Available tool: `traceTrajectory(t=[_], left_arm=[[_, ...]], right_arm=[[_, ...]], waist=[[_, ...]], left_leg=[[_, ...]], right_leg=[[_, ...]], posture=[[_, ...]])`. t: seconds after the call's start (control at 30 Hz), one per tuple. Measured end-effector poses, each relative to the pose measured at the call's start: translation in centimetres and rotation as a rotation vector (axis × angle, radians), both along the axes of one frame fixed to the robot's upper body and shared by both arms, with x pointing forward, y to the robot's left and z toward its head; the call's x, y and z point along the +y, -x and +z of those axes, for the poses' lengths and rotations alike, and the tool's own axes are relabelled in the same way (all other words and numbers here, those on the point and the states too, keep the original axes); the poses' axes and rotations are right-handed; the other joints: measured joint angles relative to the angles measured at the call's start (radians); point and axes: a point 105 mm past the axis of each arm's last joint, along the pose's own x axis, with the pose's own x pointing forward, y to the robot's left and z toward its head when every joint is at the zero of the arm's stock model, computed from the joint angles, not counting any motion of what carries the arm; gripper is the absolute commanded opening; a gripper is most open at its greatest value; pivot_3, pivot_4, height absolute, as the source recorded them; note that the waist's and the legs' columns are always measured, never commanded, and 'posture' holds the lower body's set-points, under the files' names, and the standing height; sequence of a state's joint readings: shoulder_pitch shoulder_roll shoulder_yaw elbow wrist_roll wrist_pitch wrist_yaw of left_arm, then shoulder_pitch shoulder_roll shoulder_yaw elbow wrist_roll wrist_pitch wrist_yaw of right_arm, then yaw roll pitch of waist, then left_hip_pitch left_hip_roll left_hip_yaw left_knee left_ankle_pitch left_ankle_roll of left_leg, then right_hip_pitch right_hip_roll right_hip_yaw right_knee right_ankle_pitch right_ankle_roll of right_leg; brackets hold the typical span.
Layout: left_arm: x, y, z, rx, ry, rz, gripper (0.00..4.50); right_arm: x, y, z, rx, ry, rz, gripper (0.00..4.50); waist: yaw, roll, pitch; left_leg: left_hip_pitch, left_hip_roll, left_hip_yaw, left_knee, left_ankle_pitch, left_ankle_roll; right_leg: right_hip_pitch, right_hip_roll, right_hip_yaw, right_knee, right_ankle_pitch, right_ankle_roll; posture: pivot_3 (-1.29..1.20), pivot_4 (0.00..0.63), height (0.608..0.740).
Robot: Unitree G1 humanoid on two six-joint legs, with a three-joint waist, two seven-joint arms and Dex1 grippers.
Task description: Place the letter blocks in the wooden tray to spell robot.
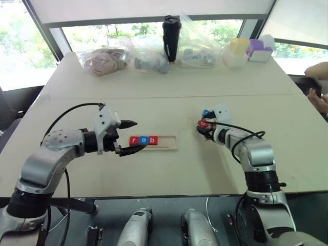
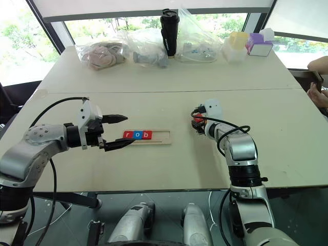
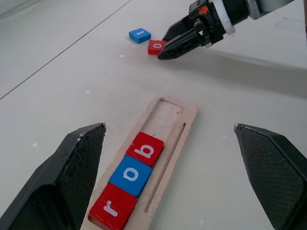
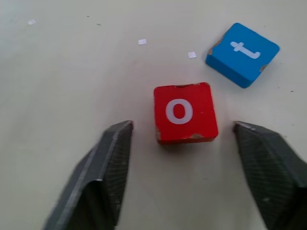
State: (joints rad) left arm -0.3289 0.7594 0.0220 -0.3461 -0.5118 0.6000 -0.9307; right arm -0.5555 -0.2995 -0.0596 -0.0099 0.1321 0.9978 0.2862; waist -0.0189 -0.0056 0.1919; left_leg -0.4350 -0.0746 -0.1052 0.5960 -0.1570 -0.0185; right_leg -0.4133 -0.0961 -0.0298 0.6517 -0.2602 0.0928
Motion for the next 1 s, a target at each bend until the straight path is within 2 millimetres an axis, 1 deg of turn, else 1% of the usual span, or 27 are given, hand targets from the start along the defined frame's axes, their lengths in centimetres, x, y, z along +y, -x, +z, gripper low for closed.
traceTrajectory(t=[0.03,0.17,0.3,0.4,0.47,0.5,0.57,0.63,0.73,0.83,0.9,0.93,1.0], left_arm=[[0.0,0.0,0.0,0.0,0.0,0.0,4.5],[0.1,0.0,0.0,0.002,0.0,0.002,4.5],[-0.1,0.0,-0.1,0.004,0.006,-0.007,4.5],[-0.6,0.3,-0.3,0.016,0.011,-0.036,4.5],[-1.0,0.5,-0.8,0.032,-0.003,-0.063,4.5],[-1.4,0.7,-1.2,0.038,-0.019,-0.082,4.5],[-2.0,0.9,-1.6,0.044,-0.032,-0.113,4.5],[-2.3,0.9,-1.6,0.04,-0.041,-0.135,4.5],[-2.3,0.7,-1.6,0.036,-0.044,-0.142,4.5],[-2.3,0.7,-1.6,0.042,-0.046,-0.154,4.5],[-2.3,0.7,-1.7,0.047,-0.047,-0.157,4.5],[-2.2,0.7,-1.8,0.051,-0.048,-0.156,4.5],[-2.1,0.6,-1.9,0.058,-0.049,-0.152,4.5]], right_arm=[[0.1,0.0,0.0,-0.001,-0.001,-0.001,1.19],[0.1,0.0,0.1,-0.009,0.009,-0.01,1.16],[-0.8,0.9,1.3,-0.047,0.04,-0.038,1.16],[-1.9,2.5,2.1,-0.059,0.045,-0.103,1.16],[-2.1,3.8,2.0,-0.028,-0.054,-0.179,1.16],[-1.7,4.5,1.8,-0.002,-0.121,-0.216,1.16],[-1.2,5.5,1.3,0.039,-0.165,-0.245,1.16],[-0.6,6.6,0.8,0.08,-0.172,-0.266,1.16],[0.7,7.9,0.3,0.125,-0.183,-0.259,1.16],[1.9,8.9,-0.3,0.153,-0.18,-0.234,1.16],[2.1,9.1,-0.5,0.155,-0.172,-0.231,2.19],[2.0,9.1,-0.5,0.156,-0.17,-0.236,2.56],[1.9,9.2,-0.6,0.159,-0.164,-0.243,3.6]], waist=[[0.0,0.0,0.0],[0.002,0.0,0.0],[0.008,0.0,0.0],[0.008,0.0,0.0],[0.008,0.0,0.0],[0.004,0.0,0.0],[0.002,0.001,0.0],[0.005,0.001,0.0],[0.004,0.001,0.0],[0.004,0.001,0.0],[0.004,0.001,0.0],[0.004,0.001,0.0],[0.004,0.001,0.0]], left_leg=[[0.0,0.0,0.0,0.0,0.0,0.0],[0.0,0.0,0.0,0.0,0.0,0.0],[0.0,0.0,0.0,0.0,0.0,0.0],[0.0,0.0,0.0,0.0,0.0,0.0],[0.0,0.0,-0.001,0.0,0.0,0.0],[0.0,0.001,-0.001,0.0,0.0,0.0],[0.0,0.002,-0.001,0.0,0.0,0.0],[0.0,0.002,-0.001,0.0,0.0,0.0],[0.0,0.002,-0.001,0.0,0.0,0.0],[0.0,0.002,-0.001,-0.001,0.0,0.0],[0.0,0.002,-0.001,-0.001,0.0,0.0],[0.0,0.002,-0.001,-0.001,0.0,0.0],[0.0,0.002,-0.001,-0.001,0.0,0.0]], right_leg=[[0.0,0.0,0.0,0.0,0.0,0.0],[0.0,0.0,0.0,0.0,0.0,0.0],[0.0,0.0,0.0,0.0,0.0,0.0],[0.0,0.0,0.0,0.0,0.0,0.0],[0.0,0.0,0.001,0.0,-0.001,-0.002],[0.0,0.0,0.001,0.0,-0.001,-0.003],[-0.001,0.001,0.001,0.0,-0.001,-0.004],[-0.001,0.0,0.001,0.0,-0.001,-0.004],[-0.001,0.0,0.001,0.0,-0.001,-0.004],[-0.001,0.0,0.001,-0.001,-0.001,-0.004],[-0.001,-0.001,0.0,-0.001,-0.001,-0.004],[-0.001,-0.001,0.0,-0.001,-0.001,-0.004],[-0.001,-0.001,0.0,-0.002,-0.001,-0.004]], posture=[[0.0,0.15,0.74],[0.0,0.15,0.74],[0.0,0.15,0.74],[0.0,0.15,0.74],[0.0,0.15,0.74],[0.0,0.15,0.74],[0.0,0.15,0.74],[0.0,0.15,0.74],[0.0,0.15,0.74],[0.0,0.15,0.74],[0.0,0.15,0.74],[0.0,0.15,0.74],[0.0,0.15,0.74]])
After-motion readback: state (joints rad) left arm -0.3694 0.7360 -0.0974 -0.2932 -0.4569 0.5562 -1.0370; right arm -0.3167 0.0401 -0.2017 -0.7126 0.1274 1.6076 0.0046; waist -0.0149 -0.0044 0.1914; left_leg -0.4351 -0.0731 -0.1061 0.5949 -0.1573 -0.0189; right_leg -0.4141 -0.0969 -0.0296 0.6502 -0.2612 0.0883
